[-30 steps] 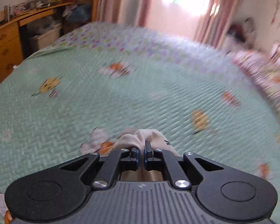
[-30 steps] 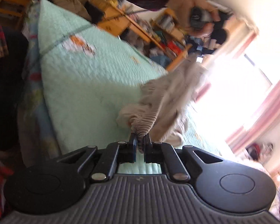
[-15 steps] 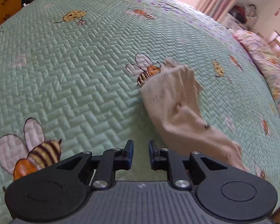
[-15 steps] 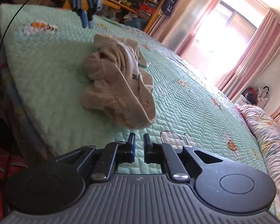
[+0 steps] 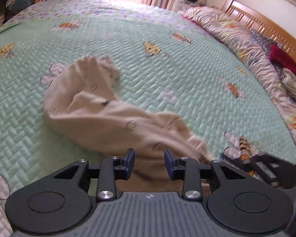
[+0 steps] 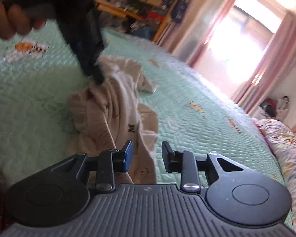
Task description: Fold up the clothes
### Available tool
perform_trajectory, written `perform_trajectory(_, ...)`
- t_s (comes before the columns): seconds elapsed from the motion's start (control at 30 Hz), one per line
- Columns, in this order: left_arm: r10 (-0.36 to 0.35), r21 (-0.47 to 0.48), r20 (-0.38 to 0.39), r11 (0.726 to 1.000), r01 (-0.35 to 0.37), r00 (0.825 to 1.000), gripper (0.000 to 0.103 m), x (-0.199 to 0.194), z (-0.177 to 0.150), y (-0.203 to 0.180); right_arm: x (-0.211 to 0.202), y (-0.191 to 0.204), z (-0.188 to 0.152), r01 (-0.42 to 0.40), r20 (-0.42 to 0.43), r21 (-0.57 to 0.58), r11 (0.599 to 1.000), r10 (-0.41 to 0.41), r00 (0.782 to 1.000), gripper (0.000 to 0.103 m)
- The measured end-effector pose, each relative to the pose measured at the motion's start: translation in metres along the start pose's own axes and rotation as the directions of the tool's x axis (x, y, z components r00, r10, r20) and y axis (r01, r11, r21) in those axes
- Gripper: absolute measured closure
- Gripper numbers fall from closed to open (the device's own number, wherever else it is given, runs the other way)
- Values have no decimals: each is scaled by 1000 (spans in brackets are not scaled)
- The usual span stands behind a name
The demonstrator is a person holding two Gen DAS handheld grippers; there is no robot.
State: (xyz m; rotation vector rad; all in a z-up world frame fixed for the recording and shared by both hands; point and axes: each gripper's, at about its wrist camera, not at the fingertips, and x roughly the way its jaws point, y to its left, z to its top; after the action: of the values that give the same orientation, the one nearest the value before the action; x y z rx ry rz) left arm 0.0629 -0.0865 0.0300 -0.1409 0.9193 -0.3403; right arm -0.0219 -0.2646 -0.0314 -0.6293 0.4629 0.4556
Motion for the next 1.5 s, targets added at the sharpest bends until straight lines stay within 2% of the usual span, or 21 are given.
perform_trajectory(0.03,10,-2,3,1000,-10,1000,54,1,4,-2,10,-1,0,-9,-33,3,1000,9,999,78)
perform_trajectory(0.07,19,-3,6,1000,-19,1000,49,2,8,-5,16,-3,-1,-23,-51,27,999,24,998,98)
perform_trajectory(0.13,40,-11,-16,999,-40,999,44,8,13,-8,18,-5,-2,-25,-50,77,997,29,998,98)
perform_trajectory(0.27,104,-36,-102,993,-108,989,38,28,12,-11,-18,6,-2,-5,79,137,991,-6,997,98)
perform_trajectory(0.33,121,-58,-129,990,-129,984,34,33,8,-10,-35,14,-3,-32,99,163,986,16,995,98)
perform_trajectory(0.43,135,-97,-158,984,-152,978,20,39,0,-7,-57,24,-6,-96,126,230,968,68,990,98)
perform_trajectory(0.5,149,-124,-187,977,-174,971,20,45,-3,-6,-66,25,-7,-132,149,276,952,93,984,98)
perform_trajectory(0.53,146,-141,-208,974,-177,967,26,50,-4,-6,-68,23,-7,-148,157,297,943,105,982,98)
perform_trajectory(0.57,131,-155,-219,974,-167,967,41,54,-5,-7,-67,21,-7,-148,157,307,940,104,982,98)
perform_trajectory(0.67,136,-152,-221,973,-171,966,59,55,-4,-15,-63,12,-4,-136,149,331,934,91,985,99)
perform_trajectory(0.8,141,-133,-176,977,-165,974,69,43,-4,-23,-60,2,-8,-89,128,376,923,43,991,98)
perform_trajectory(1.0,13,-244,-88,969,-34,996,78,28,2,0,-46,-4,-24,-61,98,445,893,20,995,98)
perform_trajectory(1.1,-25,-193,20,981,29,999,81,6,16,-8,-39,-4,-25,-51,82,456,889,14,996,98)
perform_trajectory(1.17,-78,-128,104,988,91,992,82,-17,23,-21,-35,-9,-22,-25,69,466,884,-8,998,98)
perform_trajectory(1.2,-112,-94,143,987,126,983,82,-30,25,-27,-31,-16,-21,-26,67,492,870,-8,998,98)
perform_trajectory(1.27,-202,-27,201,977,212,959,82,-56,24,-41,-24,-36,-21,-27,60,589,808,-10,998,98)
perform_trajectory(1.33,-273,20,252,961,277,929,82,-80,20,-50,-16,-63,-27,-28,54,702,712,-14,998,99)
perform_trajectory(1.37,-287,25,272,956,291,919,88,-88,20,-51,-11,-76,-32,-20,49,750,661,-25,999,99)
perform_trajectory(1.4,-265,-1,280,961,277,922,98,-89,22,-46,-5,-90,-41,1,27,795,607,-38,999,99)
perform_trajectory(1.47,-222,-53,295,967,248,929,99,-92,26,-34,4,-111,-59,67,-40,853,518,-65,997,99)
perform_trajectory(1.5,-199,-79,302,969,233,932,99,-93,28,-28,3,-117,-67,82,-53,868,489,-72,996,99)
